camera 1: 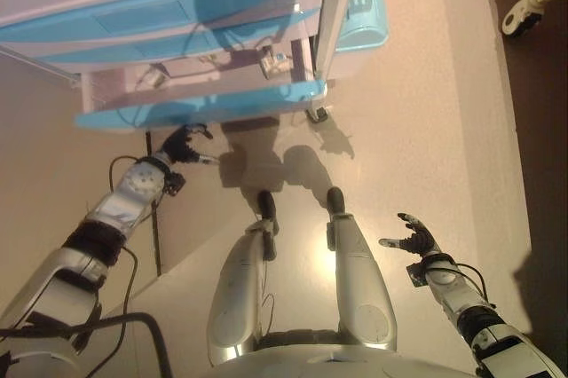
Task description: Open the drawer and pick up the medicine
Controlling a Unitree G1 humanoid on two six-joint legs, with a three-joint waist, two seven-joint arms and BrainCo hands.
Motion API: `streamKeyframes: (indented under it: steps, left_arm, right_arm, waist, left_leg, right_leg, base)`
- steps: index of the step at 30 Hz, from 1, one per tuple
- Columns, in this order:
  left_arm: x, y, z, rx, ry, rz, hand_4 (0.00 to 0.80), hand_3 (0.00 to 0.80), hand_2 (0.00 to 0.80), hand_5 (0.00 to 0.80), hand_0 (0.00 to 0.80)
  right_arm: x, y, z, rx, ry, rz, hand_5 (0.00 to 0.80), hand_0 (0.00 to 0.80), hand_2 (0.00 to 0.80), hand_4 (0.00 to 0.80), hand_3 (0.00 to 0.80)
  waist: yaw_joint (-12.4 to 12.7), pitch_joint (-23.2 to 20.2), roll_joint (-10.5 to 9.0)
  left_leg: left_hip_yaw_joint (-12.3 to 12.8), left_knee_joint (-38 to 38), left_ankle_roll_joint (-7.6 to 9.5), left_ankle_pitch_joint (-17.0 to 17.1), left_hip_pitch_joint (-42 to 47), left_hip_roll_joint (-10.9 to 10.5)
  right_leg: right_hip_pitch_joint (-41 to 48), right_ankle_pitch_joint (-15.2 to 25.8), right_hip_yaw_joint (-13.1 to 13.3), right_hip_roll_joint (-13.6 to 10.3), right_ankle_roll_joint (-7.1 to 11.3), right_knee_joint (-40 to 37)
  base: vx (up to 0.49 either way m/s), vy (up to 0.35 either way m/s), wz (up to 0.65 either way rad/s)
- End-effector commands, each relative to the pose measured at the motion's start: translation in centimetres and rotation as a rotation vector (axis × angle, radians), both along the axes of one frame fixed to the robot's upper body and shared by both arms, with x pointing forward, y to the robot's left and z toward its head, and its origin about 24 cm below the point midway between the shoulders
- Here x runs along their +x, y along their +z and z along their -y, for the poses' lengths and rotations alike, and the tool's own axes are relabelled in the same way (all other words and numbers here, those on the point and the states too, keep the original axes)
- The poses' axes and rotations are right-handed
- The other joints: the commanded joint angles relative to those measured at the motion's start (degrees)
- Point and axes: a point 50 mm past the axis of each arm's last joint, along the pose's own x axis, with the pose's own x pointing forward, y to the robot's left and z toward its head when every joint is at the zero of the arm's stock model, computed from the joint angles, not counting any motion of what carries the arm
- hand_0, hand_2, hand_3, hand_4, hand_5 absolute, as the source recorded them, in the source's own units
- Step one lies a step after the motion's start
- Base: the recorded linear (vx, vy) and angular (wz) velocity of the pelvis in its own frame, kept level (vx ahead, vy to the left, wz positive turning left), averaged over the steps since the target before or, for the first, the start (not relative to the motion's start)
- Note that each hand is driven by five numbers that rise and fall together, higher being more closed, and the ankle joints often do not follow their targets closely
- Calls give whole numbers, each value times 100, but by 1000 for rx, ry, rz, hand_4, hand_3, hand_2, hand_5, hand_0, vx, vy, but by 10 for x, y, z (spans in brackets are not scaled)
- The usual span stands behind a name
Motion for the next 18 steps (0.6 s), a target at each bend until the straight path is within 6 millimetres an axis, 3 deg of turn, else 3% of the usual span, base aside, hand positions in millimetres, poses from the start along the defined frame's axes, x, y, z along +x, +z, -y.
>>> streamKeyframes:
  steps: [1,8,18]
  left_arm:
    - [11,85,-38,-68,200,343,0,0,0,0,0]
    - [11,135,-60,-157,426,609,0,0,0,0,0]
    - [3,154,-66,-286,475,779,0,0,0,0,0]
  right_arm:
    - [-14,-6,-2,-31,45,-31,0,0,0,0,0]
    - [-19,-10,-8,-31,62,-39,0,0,0,0,0]
    - [-23,-15,-12,-15,69,-49,0,0,0,0,0]
  waist:
    - [-245,-140,-125]
    - [-395,-154,-211]
    - [-409,-239,-230]
  left_leg:
    - [-82,853,449,-885,-313,-262]
    - [-141,1381,448,-1258,-694,-201]
    - [-174,1506,454,-1347,-786,-197]
  right_leg:
    - [-188,422,-303,246,-154,-173]
    - [-585,122,-241,389,-209,322]
    - [-686,66,-162,474,-261,438]
  base:
    - [-15,18,-10]
    - [28,19,-11]
    - [-5,-6,-1]
